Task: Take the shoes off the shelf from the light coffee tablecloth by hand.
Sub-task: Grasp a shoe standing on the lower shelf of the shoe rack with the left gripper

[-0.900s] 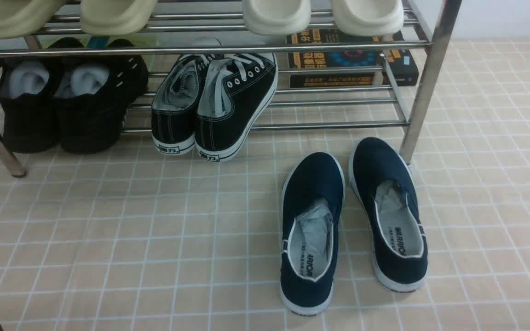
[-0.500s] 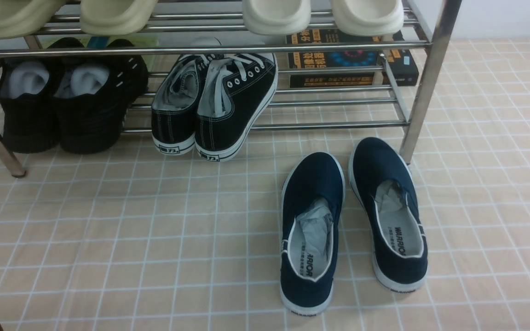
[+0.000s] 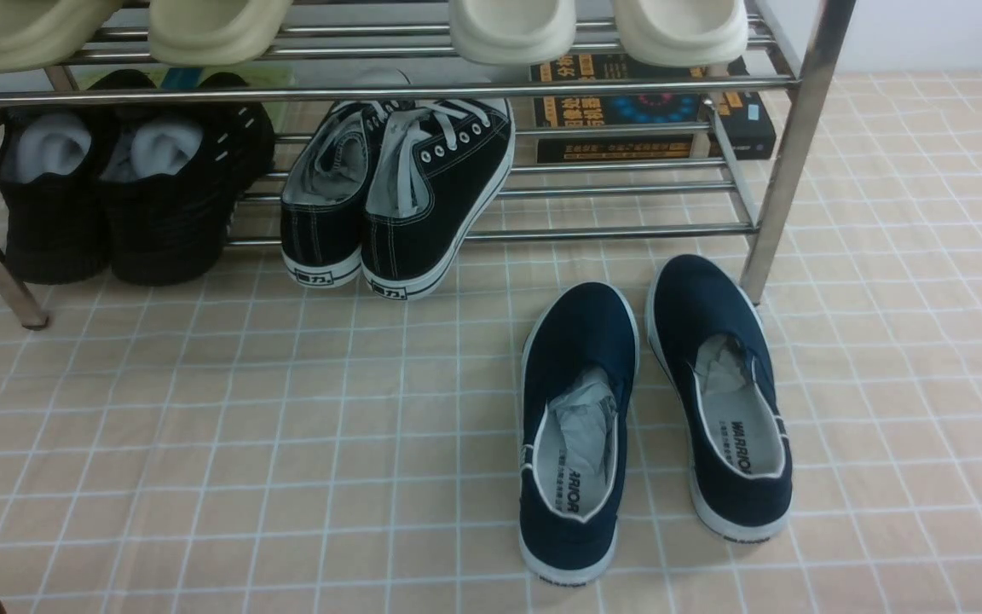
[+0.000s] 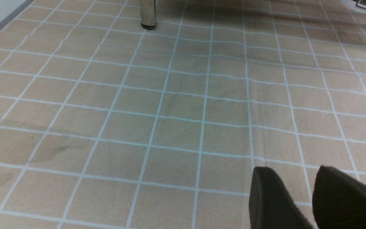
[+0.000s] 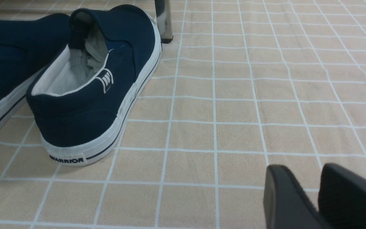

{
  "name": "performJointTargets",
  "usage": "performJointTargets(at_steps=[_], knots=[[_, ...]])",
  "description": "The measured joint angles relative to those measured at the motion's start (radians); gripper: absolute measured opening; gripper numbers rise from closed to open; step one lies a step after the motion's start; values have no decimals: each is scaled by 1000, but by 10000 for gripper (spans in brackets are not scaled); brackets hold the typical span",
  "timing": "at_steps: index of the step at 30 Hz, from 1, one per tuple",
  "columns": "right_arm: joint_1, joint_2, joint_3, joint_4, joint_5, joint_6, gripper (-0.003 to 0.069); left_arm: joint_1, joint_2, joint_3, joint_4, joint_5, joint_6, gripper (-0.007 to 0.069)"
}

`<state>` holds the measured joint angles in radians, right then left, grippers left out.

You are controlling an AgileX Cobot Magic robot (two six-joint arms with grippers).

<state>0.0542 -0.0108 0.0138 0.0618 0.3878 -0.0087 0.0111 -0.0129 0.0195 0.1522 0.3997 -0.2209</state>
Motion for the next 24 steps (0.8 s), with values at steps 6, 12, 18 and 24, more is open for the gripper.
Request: performJointTargets(at_steps=[6, 12, 18, 24], knots=[[0, 0, 0, 0, 0, 0, 206, 0, 0, 0, 0, 0, 0, 240], [0, 0, 0, 0, 0, 0, 210, 0, 0, 0, 0, 0, 0, 240], [0, 0, 0, 0, 0, 0, 215, 0, 0, 0, 25, 0, 0, 240], [0, 0, 0, 0, 0, 0, 222, 0, 0, 0, 24, 0, -41, 240]])
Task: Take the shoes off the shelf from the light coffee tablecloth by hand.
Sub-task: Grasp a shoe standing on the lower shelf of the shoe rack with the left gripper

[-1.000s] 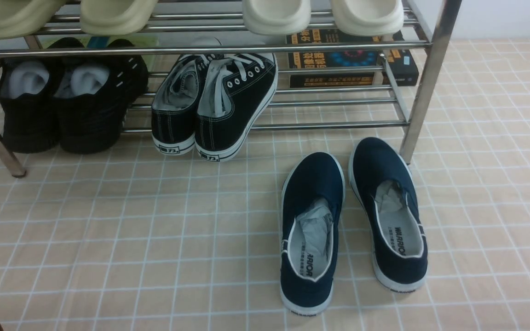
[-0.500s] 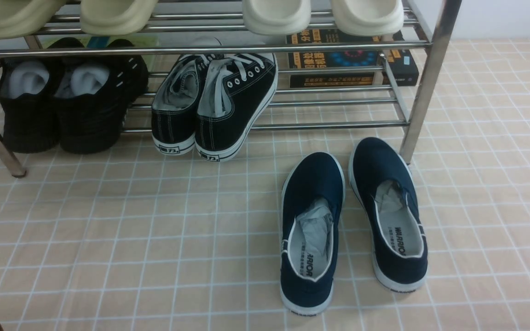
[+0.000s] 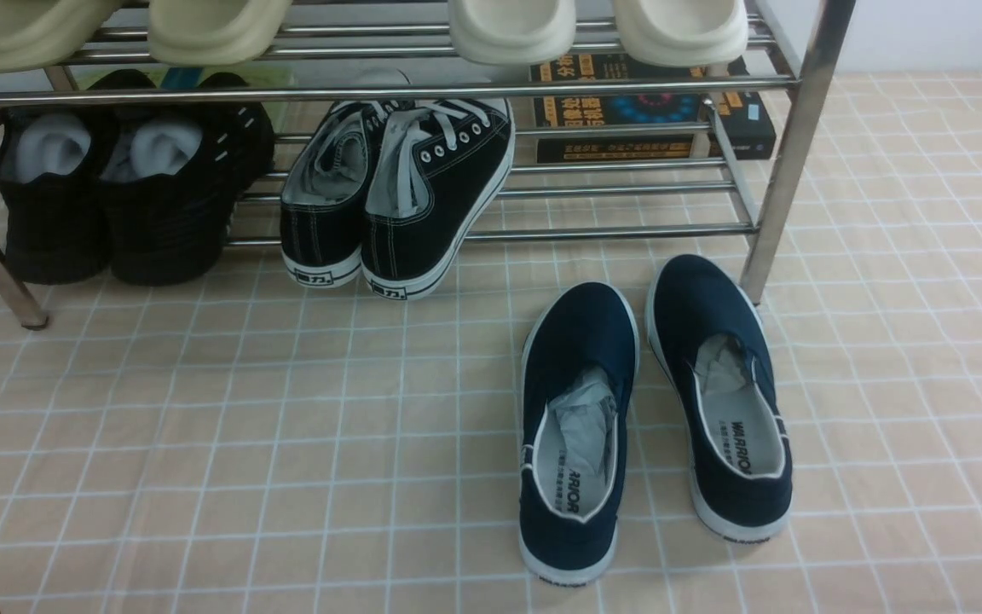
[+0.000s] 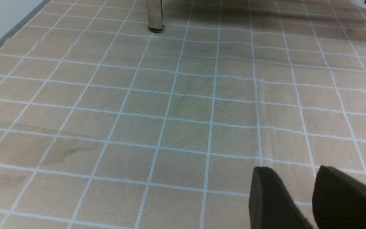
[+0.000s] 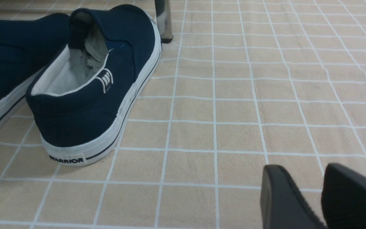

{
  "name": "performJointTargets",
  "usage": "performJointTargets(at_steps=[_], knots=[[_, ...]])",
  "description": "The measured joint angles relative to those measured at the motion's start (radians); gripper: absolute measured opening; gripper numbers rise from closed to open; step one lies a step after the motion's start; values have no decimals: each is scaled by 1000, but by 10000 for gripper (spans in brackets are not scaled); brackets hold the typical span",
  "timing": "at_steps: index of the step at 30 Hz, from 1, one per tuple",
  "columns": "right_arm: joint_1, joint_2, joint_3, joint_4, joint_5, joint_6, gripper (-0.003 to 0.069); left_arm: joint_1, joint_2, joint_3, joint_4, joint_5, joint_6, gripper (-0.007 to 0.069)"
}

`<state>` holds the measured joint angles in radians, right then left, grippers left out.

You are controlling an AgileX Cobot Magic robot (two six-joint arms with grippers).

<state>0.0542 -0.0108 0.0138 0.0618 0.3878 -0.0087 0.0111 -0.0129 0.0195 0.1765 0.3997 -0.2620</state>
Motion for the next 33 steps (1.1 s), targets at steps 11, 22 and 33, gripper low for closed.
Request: performJointTargets(at_steps=[11, 22, 33], knots=[[0, 0, 0, 0, 0, 0, 232, 0, 0, 1, -473, 1, -552, 240], [0, 0, 0, 0, 0, 0, 237, 0, 0, -72, -541, -59, -542, 167], [0, 0, 0, 0, 0, 0, 239, 0, 497, -522, -475, 269, -147, 1]])
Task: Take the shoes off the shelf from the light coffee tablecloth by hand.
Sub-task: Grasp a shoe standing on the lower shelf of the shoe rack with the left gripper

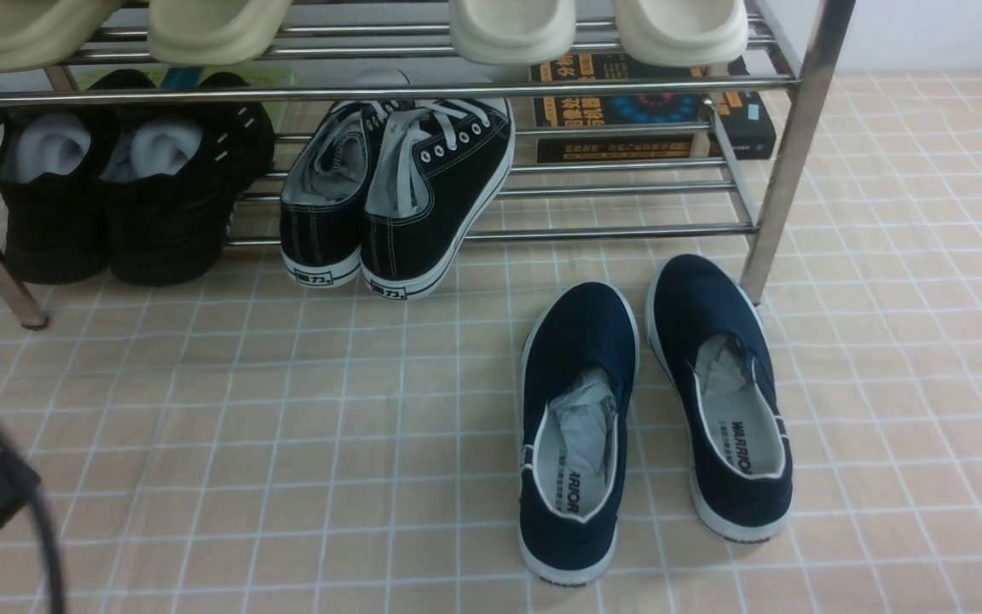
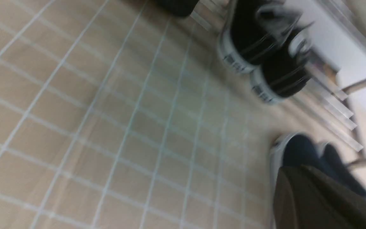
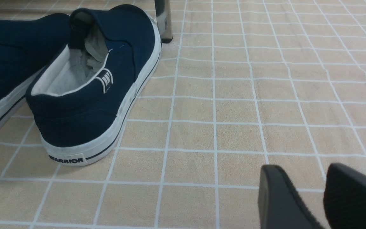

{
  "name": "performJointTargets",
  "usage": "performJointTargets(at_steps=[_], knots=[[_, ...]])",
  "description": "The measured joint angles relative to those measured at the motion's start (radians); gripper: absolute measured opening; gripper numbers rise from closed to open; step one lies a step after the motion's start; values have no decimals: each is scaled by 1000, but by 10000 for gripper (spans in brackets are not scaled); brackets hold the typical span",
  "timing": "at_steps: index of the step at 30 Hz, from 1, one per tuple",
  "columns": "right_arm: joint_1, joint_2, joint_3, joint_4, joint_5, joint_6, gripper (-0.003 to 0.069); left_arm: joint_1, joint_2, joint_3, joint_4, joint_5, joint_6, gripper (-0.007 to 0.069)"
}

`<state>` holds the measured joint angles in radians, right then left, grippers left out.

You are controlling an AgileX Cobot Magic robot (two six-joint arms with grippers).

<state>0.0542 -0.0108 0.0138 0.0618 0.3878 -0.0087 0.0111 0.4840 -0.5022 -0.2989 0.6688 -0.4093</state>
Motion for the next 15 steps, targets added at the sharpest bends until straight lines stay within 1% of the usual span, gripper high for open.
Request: performJointTargets(at_steps=[3, 6, 9, 11, 13, 14, 15], knots=[[0, 0, 0, 0, 0, 0, 239, 0, 220, -124, 14, 120, 120, 1], [0, 0, 0, 0, 0, 0, 239, 0, 416, -265, 9, 176, 225, 1], [0, 0, 0, 0, 0, 0, 239, 0, 613, -426, -30, 209, 309, 11], [0, 0, 0, 0, 0, 0, 239, 0, 699, -503, -58, 225, 341, 29], [0, 0, 0, 0, 0, 0, 239, -15, 808, -605, -84, 237, 371, 70], [0, 0, 0, 0, 0, 0, 239, -17, 826, -623, -86, 237, 372, 80], [0, 0, 0, 0, 0, 0, 239, -37, 899, -694, -88, 238, 381, 123]])
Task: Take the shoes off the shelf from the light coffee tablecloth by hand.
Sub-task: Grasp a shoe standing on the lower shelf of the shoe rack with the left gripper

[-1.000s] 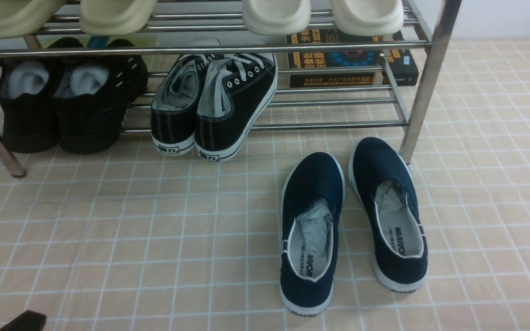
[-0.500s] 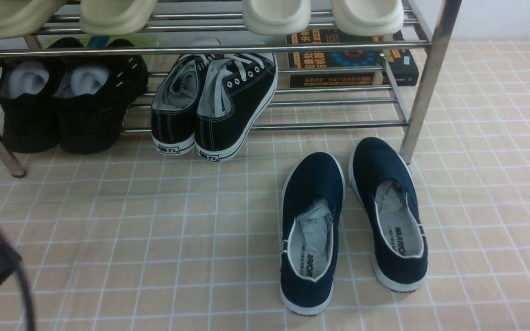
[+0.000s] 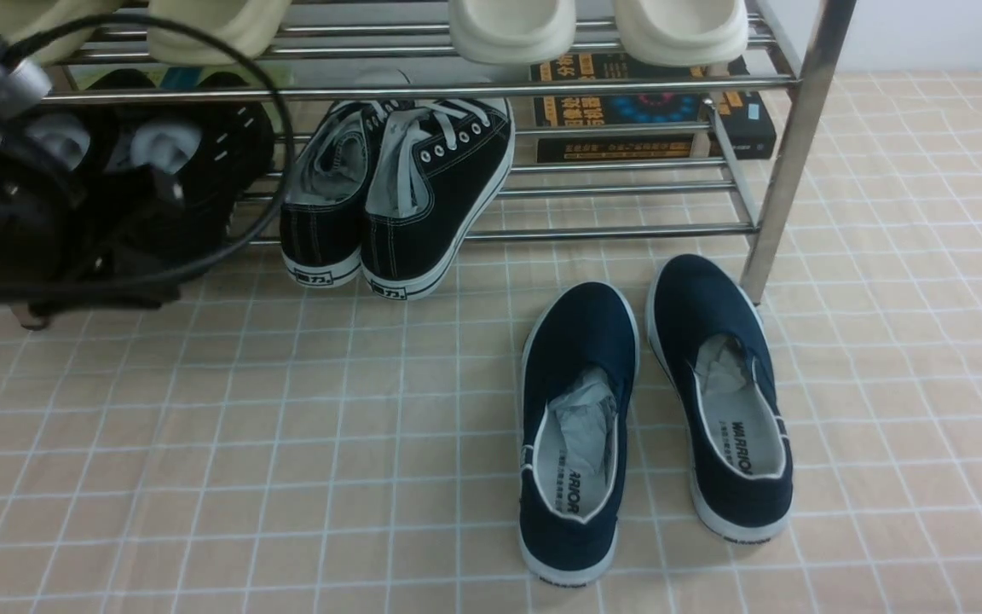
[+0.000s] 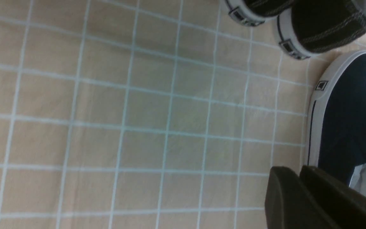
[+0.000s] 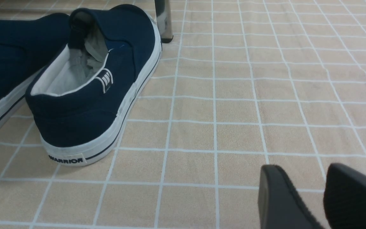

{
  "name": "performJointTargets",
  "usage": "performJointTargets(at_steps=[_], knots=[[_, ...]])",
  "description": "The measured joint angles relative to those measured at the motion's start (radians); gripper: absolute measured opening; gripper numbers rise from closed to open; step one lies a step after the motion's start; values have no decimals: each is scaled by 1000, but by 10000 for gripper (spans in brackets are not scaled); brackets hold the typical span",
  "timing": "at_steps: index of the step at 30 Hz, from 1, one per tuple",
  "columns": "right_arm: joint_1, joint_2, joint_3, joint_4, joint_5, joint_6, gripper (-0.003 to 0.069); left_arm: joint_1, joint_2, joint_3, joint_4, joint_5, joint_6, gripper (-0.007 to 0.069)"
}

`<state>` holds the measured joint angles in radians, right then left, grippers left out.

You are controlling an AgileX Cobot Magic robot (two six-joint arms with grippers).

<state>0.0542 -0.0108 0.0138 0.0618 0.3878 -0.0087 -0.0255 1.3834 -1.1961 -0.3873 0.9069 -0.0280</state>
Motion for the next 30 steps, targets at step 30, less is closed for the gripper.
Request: performJointTargets(at_steps=[30], knots=[[0, 0, 0, 0, 0, 0, 239, -61, 534, -375, -21, -199, 11, 319]])
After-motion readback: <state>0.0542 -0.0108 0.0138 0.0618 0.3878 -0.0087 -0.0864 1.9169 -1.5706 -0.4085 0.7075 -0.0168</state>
